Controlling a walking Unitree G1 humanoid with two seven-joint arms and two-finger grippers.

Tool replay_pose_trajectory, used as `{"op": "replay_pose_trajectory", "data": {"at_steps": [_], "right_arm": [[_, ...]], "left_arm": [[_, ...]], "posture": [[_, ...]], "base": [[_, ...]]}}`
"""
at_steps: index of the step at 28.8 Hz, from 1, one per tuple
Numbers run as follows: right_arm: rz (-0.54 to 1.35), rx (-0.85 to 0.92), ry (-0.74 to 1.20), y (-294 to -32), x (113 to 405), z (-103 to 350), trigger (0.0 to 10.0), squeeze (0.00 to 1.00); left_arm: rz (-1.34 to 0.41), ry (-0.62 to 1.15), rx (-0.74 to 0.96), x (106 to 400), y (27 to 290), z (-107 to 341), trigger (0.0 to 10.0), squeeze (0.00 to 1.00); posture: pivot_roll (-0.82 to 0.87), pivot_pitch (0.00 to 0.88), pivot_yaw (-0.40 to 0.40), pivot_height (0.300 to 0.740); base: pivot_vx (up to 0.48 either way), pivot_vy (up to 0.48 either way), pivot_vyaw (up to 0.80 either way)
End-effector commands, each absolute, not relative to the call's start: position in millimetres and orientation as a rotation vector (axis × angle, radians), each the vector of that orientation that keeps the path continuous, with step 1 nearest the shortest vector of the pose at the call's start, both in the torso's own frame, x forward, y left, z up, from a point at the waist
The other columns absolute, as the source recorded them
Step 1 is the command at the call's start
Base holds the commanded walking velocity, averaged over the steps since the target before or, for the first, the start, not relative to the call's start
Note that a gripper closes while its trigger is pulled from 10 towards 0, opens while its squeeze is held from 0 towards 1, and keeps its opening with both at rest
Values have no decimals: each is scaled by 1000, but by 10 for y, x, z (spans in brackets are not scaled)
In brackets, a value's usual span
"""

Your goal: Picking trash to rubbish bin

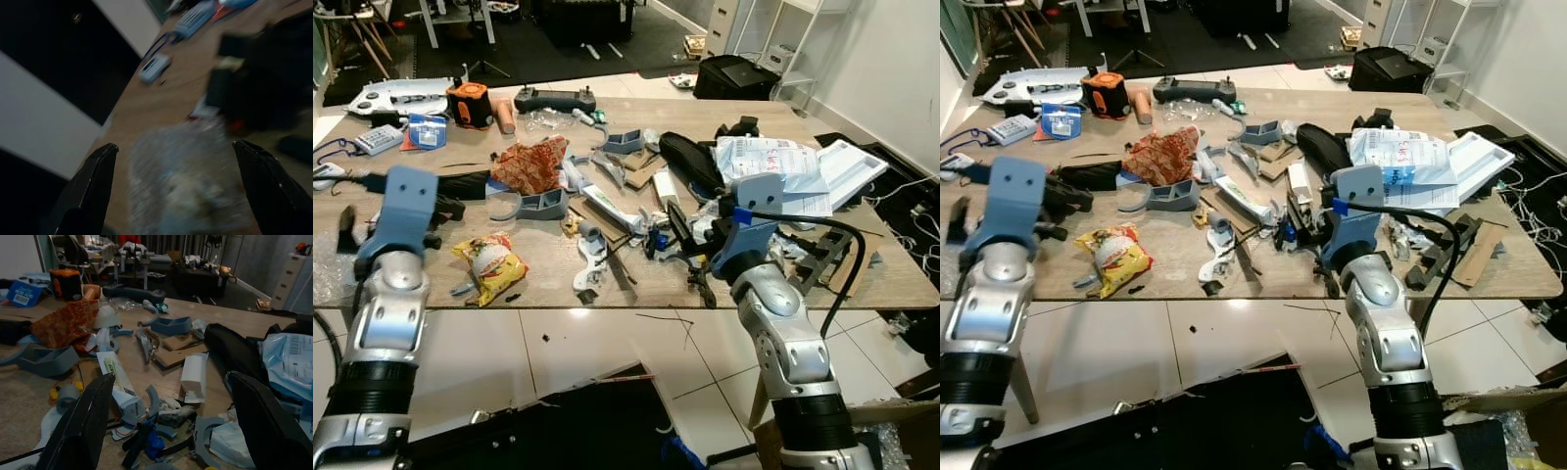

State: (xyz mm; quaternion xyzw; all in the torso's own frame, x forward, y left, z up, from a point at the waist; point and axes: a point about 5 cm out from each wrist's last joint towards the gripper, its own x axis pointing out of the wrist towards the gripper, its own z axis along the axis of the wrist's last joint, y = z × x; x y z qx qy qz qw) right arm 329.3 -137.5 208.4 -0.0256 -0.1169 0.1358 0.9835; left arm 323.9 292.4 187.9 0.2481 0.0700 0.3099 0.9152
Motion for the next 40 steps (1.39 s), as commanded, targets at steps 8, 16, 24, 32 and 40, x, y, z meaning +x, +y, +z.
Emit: {"op": "replay_pose_trajectory", "data": {"at_steps": [8, 16, 24, 32, 40], "right_arm": [[283, -56, -203, -1391, 3263, 2030, 10000, 0], [299, -68, -212, -1364, 3284, 2064, 10000, 0], [301, -67, -208, -1346, 3287, 2053, 10000, 0], [297, -65, -207, -1348, 3280, 2045, 10000, 0], [298, -67, -209, -1344, 3289, 2051, 10000, 0]], "left_arm": [[742, 169, 441, 3145, 3225, 1660, 10000, 1000], [578, 101, 246, 3353, 3093, 1586, 10000, 0], [584, 147, 267, 3410, 3117, 1505, 10000, 0], [609, 327, 208, 3365, 3247, 1294, 9255, 0], [614, 344, 137, 3370, 3262, 1255, 0, 0]], "posture": [[-7, 161, -33, 740], [-11, 163, -43, 740], [-13, 159, -36, 740], [-11, 158, -32, 740], [-9, 154, -36, 740]], "base": [[0, 0, 0], [0, 0, 0], [0, 0, 0], [0, 0, 0], [0, 0, 0]]}}
